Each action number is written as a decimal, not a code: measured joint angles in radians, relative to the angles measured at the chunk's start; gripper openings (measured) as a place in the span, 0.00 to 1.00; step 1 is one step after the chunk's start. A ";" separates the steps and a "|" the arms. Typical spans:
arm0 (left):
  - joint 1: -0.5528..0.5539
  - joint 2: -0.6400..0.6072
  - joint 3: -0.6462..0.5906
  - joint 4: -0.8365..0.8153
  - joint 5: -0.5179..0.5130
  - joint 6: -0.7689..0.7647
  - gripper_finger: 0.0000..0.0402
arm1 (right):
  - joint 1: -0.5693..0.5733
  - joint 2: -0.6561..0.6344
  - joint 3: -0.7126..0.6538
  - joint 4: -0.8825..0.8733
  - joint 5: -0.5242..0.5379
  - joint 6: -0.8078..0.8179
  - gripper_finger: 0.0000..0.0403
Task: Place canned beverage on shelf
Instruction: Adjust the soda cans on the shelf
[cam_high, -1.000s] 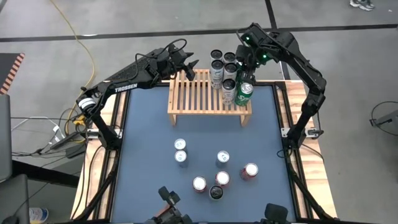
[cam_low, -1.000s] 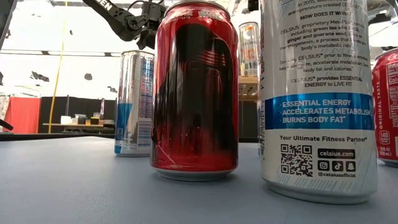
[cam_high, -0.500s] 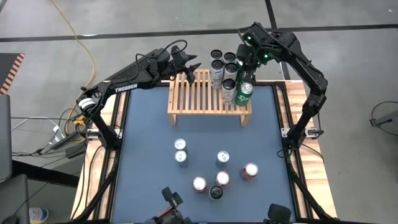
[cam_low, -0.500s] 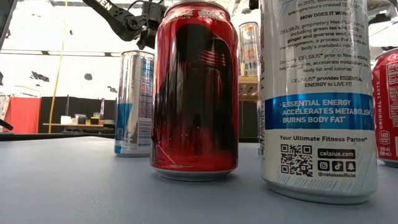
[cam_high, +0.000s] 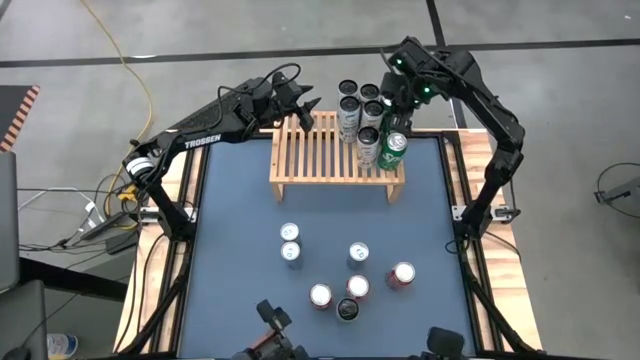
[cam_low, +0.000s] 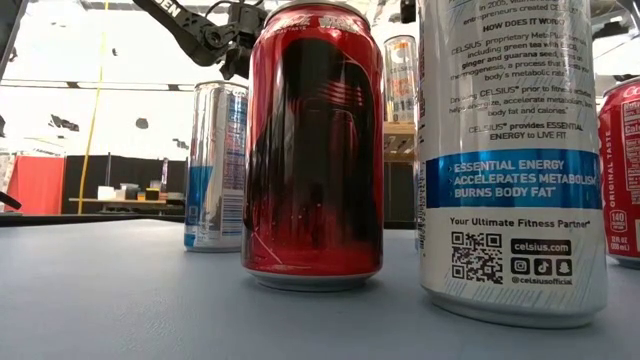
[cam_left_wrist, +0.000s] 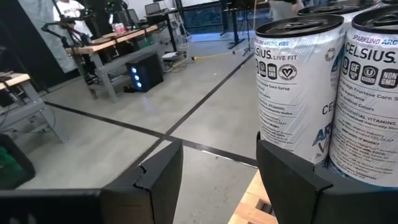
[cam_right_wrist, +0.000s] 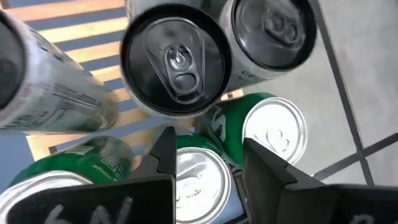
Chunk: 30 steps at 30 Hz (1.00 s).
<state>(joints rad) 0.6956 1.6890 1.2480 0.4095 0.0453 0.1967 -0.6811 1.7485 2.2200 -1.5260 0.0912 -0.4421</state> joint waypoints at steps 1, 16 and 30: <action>0.000 0.000 0.000 0.000 0.000 0.000 0.48 | 0.002 0.006 0.000 -0.002 0.000 0.000 0.29; 0.000 0.000 0.000 0.000 0.000 -0.021 0.48 | 0.024 0.007 0.000 0.020 -0.004 -0.027 0.29; 0.000 0.000 0.000 0.000 0.001 -0.027 0.48 | 0.021 0.008 0.000 0.039 -0.015 -0.030 0.29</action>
<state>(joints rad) 0.6956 1.6890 1.2480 0.4093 0.0460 0.1696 -0.6600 1.7561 2.2200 -1.4873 0.0765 -0.4717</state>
